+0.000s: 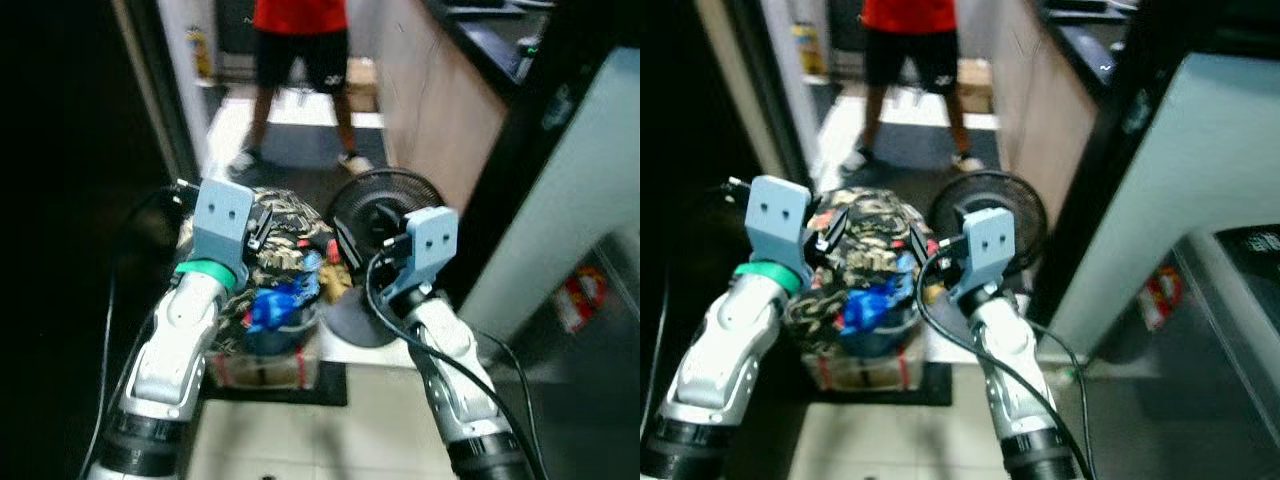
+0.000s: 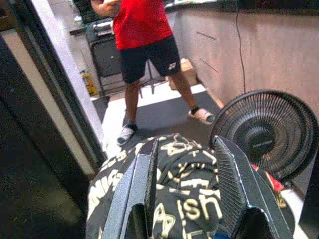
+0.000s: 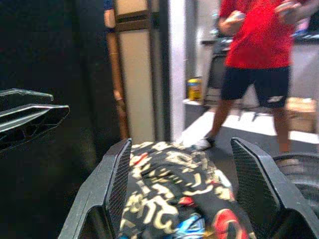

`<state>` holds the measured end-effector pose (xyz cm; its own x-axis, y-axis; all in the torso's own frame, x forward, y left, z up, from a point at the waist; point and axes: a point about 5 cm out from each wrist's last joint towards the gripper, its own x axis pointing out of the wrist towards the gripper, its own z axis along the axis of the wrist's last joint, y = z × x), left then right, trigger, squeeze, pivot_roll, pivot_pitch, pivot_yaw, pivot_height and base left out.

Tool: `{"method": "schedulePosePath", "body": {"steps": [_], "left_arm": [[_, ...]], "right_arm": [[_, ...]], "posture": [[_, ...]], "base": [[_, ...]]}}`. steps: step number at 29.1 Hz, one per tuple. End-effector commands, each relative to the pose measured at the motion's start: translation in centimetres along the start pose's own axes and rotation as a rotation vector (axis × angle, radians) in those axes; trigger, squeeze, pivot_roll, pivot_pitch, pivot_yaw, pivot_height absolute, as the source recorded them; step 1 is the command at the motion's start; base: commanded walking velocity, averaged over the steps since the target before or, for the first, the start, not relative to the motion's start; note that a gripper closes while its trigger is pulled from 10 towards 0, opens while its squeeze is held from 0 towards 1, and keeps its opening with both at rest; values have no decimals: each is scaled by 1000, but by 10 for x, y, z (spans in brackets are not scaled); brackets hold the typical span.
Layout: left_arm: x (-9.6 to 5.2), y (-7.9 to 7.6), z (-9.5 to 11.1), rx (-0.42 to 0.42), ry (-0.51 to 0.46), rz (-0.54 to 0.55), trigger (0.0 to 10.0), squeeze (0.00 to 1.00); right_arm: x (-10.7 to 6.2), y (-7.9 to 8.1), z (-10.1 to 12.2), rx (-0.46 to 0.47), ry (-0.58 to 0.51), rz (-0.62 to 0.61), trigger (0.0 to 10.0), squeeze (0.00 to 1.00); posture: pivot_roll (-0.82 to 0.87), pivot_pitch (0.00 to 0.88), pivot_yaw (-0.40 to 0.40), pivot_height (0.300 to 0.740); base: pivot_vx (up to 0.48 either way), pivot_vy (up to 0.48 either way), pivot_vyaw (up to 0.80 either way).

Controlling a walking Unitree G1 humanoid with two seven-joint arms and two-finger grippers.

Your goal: Clothes washing

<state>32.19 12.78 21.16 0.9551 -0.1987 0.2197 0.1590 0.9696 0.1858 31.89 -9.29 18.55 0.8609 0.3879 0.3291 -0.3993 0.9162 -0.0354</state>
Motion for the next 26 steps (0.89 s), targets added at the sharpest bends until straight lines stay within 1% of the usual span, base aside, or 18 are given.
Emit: {"method": "schedulePosePath", "body": {"steps": [1, 5, 6, 11, 18, 20, 24, 26], "left_arm": [[1, -3, -3, 8, 16, -9, 10000, 0], [1, -3, -5, 13, 21, -6, 10000, 0], [1, -2, -6, 21, 23, 2, 10000, 0], [3, -2, -8, 33, 25, 13, 10000, 0], [4, -4, -8, 33, 23, 2, 10000, 0], [4, -5, -8, 33, 24, 1, 10000, 0], [3, -5, -9, 34, 26, 0, 10000, 0], [3, -4, -9, 36, 30, 1, 10000, 0]], "right_arm": [[-2, -4, -3, 15, 10, -18, 10000, 0], [-3, -5, -4, 20, 13, -29, 10000, 0], [-2, -7, -5, 30, 16, -53, 10000, 0], [-3, -7, -8, 43, 24, -73, 10000, 0], [-5, -5, -12, 20, 38, -64, 10000, 0], [-5, -6, -13, 19, 40, -64, 10000, 0], [-6, -7, -13, 14, 44, -67, 10000, 0], [-6, -8, -13, 24, 45, -86, 10000, 0]], "posture": [[122, 0, 33, 740], [121, 0, 34, 740], [121, 0, 33, 740], [119, 0, 34, 740], [113, 0, 39, 740], [112, 0, 40, 740], [113, 0, 39, 740], [115, 0, 40, 740]], "base": [[0, 0, 763], [0, 0, 716], [0, 0, 0], [477, 0, 0], [480, 0, 0], [480, 0, 469], [480, 0, 788], [472, 0, 0]]}}
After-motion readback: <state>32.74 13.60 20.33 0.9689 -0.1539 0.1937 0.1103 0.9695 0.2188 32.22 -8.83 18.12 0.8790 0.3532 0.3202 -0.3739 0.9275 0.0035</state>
